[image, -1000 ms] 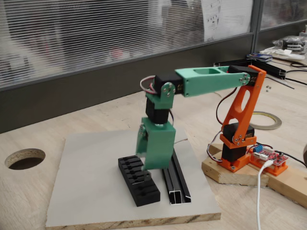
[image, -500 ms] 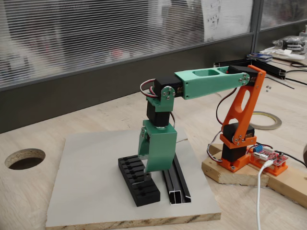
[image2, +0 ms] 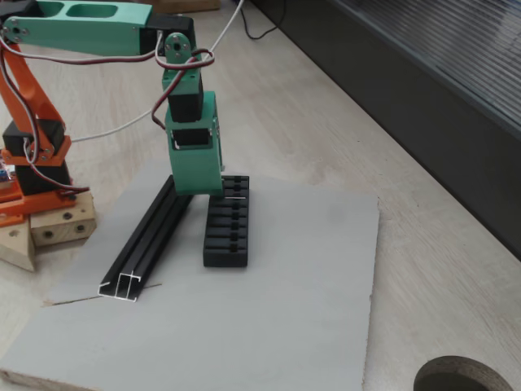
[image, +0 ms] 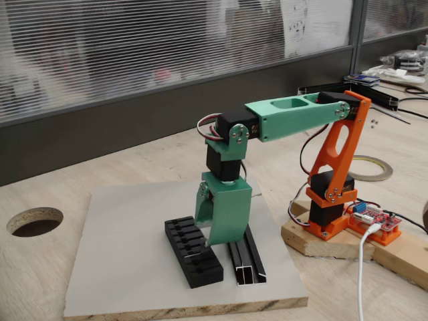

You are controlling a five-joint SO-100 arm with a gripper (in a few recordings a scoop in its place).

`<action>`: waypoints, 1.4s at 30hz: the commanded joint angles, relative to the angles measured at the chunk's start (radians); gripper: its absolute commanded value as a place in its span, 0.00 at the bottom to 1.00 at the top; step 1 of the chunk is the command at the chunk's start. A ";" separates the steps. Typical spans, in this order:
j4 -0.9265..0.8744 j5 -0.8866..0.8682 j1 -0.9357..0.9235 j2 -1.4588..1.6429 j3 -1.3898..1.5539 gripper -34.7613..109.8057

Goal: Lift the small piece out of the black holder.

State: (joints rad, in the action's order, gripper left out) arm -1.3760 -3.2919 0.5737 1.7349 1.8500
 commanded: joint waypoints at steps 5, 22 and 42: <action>0.011 -0.011 0.012 0.025 0.003 0.53; 0.011 -0.012 0.017 -0.058 -0.011 0.53; 0.101 -0.017 0.014 -0.054 0.006 0.53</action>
State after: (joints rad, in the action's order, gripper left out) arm -1.2701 -3.2919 0.5737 1.6552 1.8530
